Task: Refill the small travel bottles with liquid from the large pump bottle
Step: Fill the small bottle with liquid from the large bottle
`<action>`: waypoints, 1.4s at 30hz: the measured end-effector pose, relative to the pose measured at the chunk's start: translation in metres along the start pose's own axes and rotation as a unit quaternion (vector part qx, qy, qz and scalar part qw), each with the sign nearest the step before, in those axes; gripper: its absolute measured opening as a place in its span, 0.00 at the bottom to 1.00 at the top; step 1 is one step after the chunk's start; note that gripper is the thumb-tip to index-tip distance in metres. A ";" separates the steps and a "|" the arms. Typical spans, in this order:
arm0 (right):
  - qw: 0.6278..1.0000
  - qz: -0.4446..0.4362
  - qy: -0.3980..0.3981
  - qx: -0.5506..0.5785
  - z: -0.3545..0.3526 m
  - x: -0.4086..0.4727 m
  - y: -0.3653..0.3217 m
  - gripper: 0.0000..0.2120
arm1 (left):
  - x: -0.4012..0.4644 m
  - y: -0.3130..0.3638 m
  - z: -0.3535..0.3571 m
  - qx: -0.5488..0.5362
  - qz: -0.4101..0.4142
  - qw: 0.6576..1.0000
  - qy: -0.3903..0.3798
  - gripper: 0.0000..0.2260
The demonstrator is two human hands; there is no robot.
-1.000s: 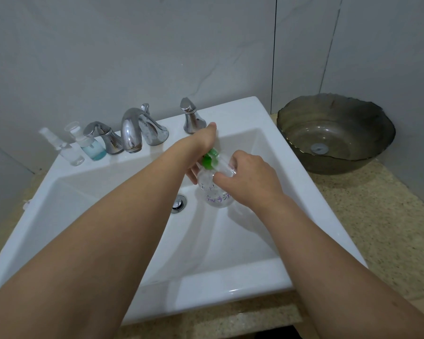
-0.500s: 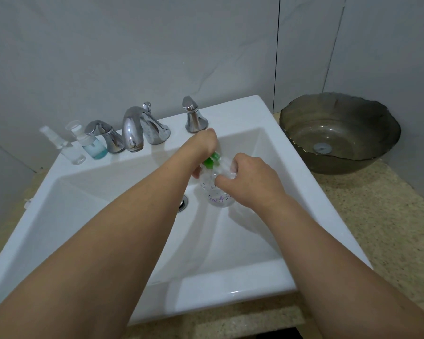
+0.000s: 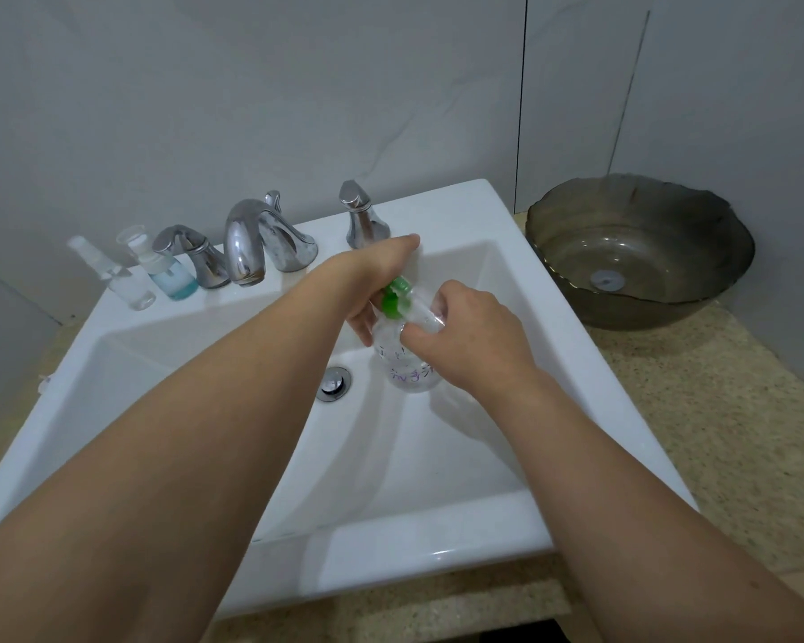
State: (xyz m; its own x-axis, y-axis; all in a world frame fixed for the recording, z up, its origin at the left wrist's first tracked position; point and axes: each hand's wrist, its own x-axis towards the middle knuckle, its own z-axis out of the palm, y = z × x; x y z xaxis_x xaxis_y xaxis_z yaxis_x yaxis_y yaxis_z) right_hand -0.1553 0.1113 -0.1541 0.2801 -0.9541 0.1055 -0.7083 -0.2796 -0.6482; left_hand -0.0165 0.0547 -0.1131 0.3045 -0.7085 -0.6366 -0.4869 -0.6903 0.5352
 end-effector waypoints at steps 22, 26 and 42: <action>1.000 0.006 -0.007 -0.006 0.000 -0.001 -0.001 0.17 | -0.002 -0.004 0.002 -0.025 0.006 0.999 0.024 0.30; 1.000 -0.004 0.008 -0.005 -0.001 -0.001 -0.002 0.16 | -0.007 0.000 -0.010 -0.028 -0.013 0.998 -0.053 0.38; 0.999 0.029 -0.045 -0.006 0.004 -0.002 0.001 0.16 | -0.002 -0.006 0.017 -0.063 0.016 0.993 0.099 0.24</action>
State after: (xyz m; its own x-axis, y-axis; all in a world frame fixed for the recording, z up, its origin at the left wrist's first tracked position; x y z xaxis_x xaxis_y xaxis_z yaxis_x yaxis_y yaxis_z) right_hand -0.1541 0.1134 -0.1583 0.2946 -0.9556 -0.0001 -0.7329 -0.2258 -0.6418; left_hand -0.0283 0.0627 -0.1243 0.4514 -0.7363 -0.5041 -0.3968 -0.6716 0.6257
